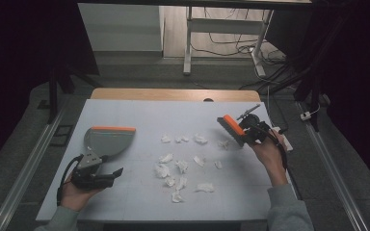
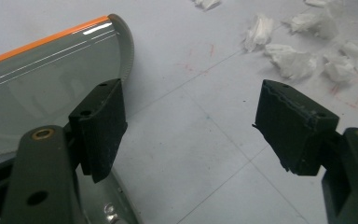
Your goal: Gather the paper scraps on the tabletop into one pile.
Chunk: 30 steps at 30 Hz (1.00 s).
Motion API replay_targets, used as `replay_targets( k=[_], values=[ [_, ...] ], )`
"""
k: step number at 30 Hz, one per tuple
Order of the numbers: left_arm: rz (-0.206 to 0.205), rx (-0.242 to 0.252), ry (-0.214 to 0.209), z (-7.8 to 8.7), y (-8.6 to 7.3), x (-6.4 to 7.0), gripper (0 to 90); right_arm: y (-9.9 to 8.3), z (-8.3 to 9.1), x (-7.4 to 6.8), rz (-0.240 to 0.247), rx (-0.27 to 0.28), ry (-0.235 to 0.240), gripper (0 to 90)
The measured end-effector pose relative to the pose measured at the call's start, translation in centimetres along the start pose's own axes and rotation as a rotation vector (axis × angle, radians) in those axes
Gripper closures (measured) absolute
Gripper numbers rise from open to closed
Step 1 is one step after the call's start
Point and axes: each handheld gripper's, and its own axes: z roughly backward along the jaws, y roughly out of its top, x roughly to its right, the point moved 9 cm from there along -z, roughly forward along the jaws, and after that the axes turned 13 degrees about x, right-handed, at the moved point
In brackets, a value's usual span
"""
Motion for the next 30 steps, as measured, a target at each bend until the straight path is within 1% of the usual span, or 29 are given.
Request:
replay_targets(
  k=[2, 5, 9, 12, 13, 14, 16, 17, 18, 19, 20, 21, 22, 23, 25, 27, 28, 30],
  values=[
    [-0.007, -0.002, 0.002, 0.0, 0.0, 0.1, 25.4, 0.1, -0.5, -0.3, 0.027, -0.029, -0.007, 70.9],
    [-0.008, -0.004, 0.002, 0.0, -0.1, 0.1, 25.4, 0.4, -1.0, -1.4, 0.032, -0.033, 0.049, 70.9],
    [-0.002, -0.001, 0.004, 0.1, -0.1, 0.0, 25.5, 0.7, -1.2, -2.7, 0.096, -0.060, 0.055, 71.0],
    [-0.007, -0.002, 0.005, 0.1, -0.1, 0.1, 25.5, 0.9, -1.0, -3.8, 0.124, -0.075, 0.074, 71.0],
    [-0.008, -0.002, 0.004, 0.1, -0.1, 0.1, 25.5, 1.1, -0.8, -4.2, 0.126, -0.068, 0.097, 71.0],
    [-0.008, -0.001, 0.003, 0.1, -0.1, 0.1, 25.5, 1.3, -0.6, -4.9, 0.120, -0.058, 0.133, 71.0],
    [-0.009, -0.001, 0.002, 0.2, -0.1, 0.1, 25.7, 1.8, -0.2, -6.4, 0.107, -0.029, 0.224, 71.0],
    [-0.010, -0.001, 0.002, 0.2, -0.1, 0.1, 25.8, 2.1, 0.0, -7.2, 0.110, -0.019, 0.266, 71.0],
    [-0.011, -0.002, 0.002, 0.2, -0.1, 0.1, 25.9, 2.3, 0.2, -7.9, 0.120, -0.014, 0.289, 71.0],
    [-0.010, -0.001, 0.002, 0.2, -0.1, 0.1, 25.9, 2.6, 0.4, -8.4, 0.134, -0.008, 0.298, 71.0],
    [-0.010, 0.000, 0.000, 0.2, -0.1, 0.1, 25.9, 3.0, 0.6, -8.8, 0.141, 0.009, 0.299, 71.0],
    [-0.010, 0.001, 0.001, 0.2, -0.1, 0.1, 25.9, 3.4, 1.0, -9.0, 0.137, 0.029, 0.304, 71.0],
    [-0.010, 0.002, 0.001, 0.2, -0.1, 0.1, 26.0, 3.8, 1.3, -9.0, 0.129, 0.048, 0.310, 71.0],
    [-0.010, 0.002, 0.001, 0.2, -0.1, 0.1, 26.0, 4.0, 1.7, -8.9, 0.123, 0.067, 0.307, 71.0],
    [-0.011, 0.005, 0.001, 0.3, 0.0, 0.1, 26.0, 4.2, 2.1, -8.1, 0.114, 0.092, 0.269, 70.9],
    [-0.012, 0.006, 0.000, 0.3, 0.0, 0.1, 26.1, 4.0, 2.2, -7.0, 0.093, 0.097, 0.223, 70.9],
    [-0.013, 0.004, 0.000, 0.3, 0.0, 0.1, 26.1, 3.9, 2.2, -6.6, 0.076, 0.094, 0.209, 70.9],
    [-0.014, 0.001, 0.000, 0.2, 0.0, 0.2, 26.1, 3.6, 2.0, -5.8, 0.064, 0.096, 0.197, 71.0]
  ],
)
